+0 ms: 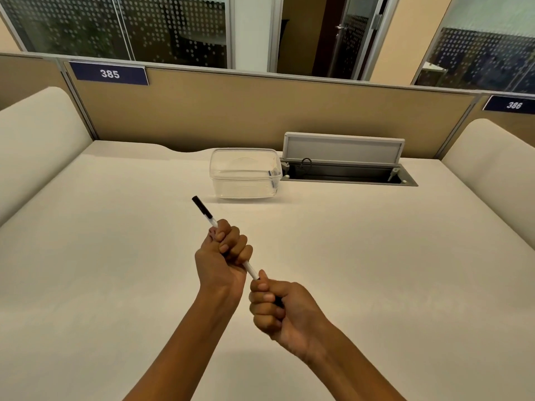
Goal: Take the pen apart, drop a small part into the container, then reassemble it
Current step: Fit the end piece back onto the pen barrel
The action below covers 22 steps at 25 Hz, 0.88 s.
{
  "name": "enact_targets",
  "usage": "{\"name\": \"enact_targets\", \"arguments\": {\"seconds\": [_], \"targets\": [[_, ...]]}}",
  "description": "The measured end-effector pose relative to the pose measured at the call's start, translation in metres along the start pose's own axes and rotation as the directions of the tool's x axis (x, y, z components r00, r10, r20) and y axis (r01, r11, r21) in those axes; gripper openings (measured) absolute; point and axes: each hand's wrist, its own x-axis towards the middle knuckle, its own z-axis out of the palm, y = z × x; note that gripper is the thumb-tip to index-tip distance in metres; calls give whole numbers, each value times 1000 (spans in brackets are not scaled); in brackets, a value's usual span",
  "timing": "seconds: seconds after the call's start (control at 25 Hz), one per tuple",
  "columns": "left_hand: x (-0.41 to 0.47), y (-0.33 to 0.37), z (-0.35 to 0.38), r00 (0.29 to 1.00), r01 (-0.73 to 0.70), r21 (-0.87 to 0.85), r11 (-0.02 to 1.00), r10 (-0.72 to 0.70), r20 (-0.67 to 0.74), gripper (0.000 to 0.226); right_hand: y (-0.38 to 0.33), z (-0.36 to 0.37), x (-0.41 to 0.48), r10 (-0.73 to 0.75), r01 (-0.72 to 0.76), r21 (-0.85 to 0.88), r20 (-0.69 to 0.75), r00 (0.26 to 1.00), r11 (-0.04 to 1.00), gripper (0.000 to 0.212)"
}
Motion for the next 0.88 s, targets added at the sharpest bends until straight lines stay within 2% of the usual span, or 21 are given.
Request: {"name": "enact_targets", "arguments": {"seconds": [0.04, 0.08, 0.12, 0.16, 0.2, 0.24, 0.28, 0.36, 0.4, 0.44, 0.48, 0.52, 0.56, 0.6, 0.64, 0.68, 0.72, 0.76, 0.8, 0.84, 0.88], "targets": [[0, -1, -1, 1000, -12, 22, 1000, 12, 1, 38, 0, 0, -1, -66, 64, -128, -7, 998, 990, 41], [-1, -2, -1, 999, -31, 43, 999, 32, -3, 38, 2, -1, -2, -222, 199, -393, -13, 975, 898, 41], [-1, -4, -1, 999, -52, 54, 997, 52, -15, 38, 5, -4, -2, -439, 335, -701, 34, 898, 629, 39], [-1, -5, 0, 997, -67, 51, 996, 68, -35, 38, 9, -9, 1, -642, 384, -897, 162, 749, 221, 34], [0, -6, 0, 995, -75, 38, 996, 77, -56, 39, 12, -16, 4, -735, 327, -934, 324, 596, -146, 30], [1, -7, 1, 994, -80, 27, 996, 82, -73, 40, 14, -18, 6, -746, 254, -894, 447, 494, -368, 29], [3, -8, 2, 992, -86, 29, 996, 88, -86, 40, 14, -18, 7, -729, 208, -857, 511, 455, -471, 30], [4, -9, 2, 991, -80, 49, 996, 84, -108, 40, 13, -15, 9, -718, 184, -877, 471, 513, -443, 29], [5, -8, 2, 992, -62, 47, 997, 67, -110, 40, 10, -11, 9, -720, 218, -922, 387, 576, -321, 29], [5, -8, 0, 995, -36, 35, 999, 39, -96, 39, 4, -7, 8, -691, 273, -957, 261, 674, -95, 33], [5, -6, -2, 998, -6, 18, 1000, 7, -58, 38, -2, -4, 5, -573, 307, -920, 119, 811, 243, 37], [5, -5, -4, 1000, 25, 2, 1000, -25, -3, 37, -7, -2, 1, -350, 264, -734, 38, 936, 626, 40], [5, -3, -4, 997, 53, -6, 999, -52, 53, 36, -12, -2, -1, -125, 131, -442, 44, 991, 887, 41], [5, -1, -5, 994, 66, -2, 998, -66, 91, 34, -14, -4, -2, -13, 33, -229, 89, 996, 973, 41], [6, 0, -5, 993, 62, 12, 998, -63, 104, 33, -14, -6, -3, 1, 16, -168, 99, 995, 986, 41], [6, -1, -5, 995, 42, 30, 999, -45, 89, 35, -12, -7, -3, -53, 68, -235, 72, 996, 970, 40], [7, -3, -6, 998, 17, 47, 999, -19, 54, 37, -7, -8, 0, -194, 184, -442, 23, 981, 878, 40], [7, -5, -7, 1000, -8, 57, 998, 7, 11, 40, -2, -8, 1, -395, 273, -711, -6, 919, 647, 39], [8, -6, -7, 999, -29, 57, 998, 30, -28, 40, 3, -9, 3, -615, 302, -899, 47, 787, 317, 35], [7, -8, -7, 997, -49, 54, 997, 52, -57, 40, 8, -12, 6, -743, 281, -960, 178, 646, 15, 31], [7, -8, -6, 994, -67, 53, 996, 71, -77, 40, 11, -14, 8, -776, 241, -950, 302, 553, -198, 31]]}}
